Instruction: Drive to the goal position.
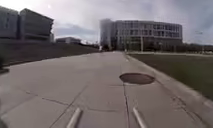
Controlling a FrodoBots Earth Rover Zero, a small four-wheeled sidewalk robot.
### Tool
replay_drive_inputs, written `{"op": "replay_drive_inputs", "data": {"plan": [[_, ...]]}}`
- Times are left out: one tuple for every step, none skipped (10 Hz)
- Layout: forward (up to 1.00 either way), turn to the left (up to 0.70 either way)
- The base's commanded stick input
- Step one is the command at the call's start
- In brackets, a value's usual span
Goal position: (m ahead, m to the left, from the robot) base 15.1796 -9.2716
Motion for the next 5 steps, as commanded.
{"op": "replay_drive_inputs", "data": {"plan": [[1.00, 0.00], [1.00, -0.13], [1.00, -0.27], [1.00, -0.27], [1.00, -0.23]]}}
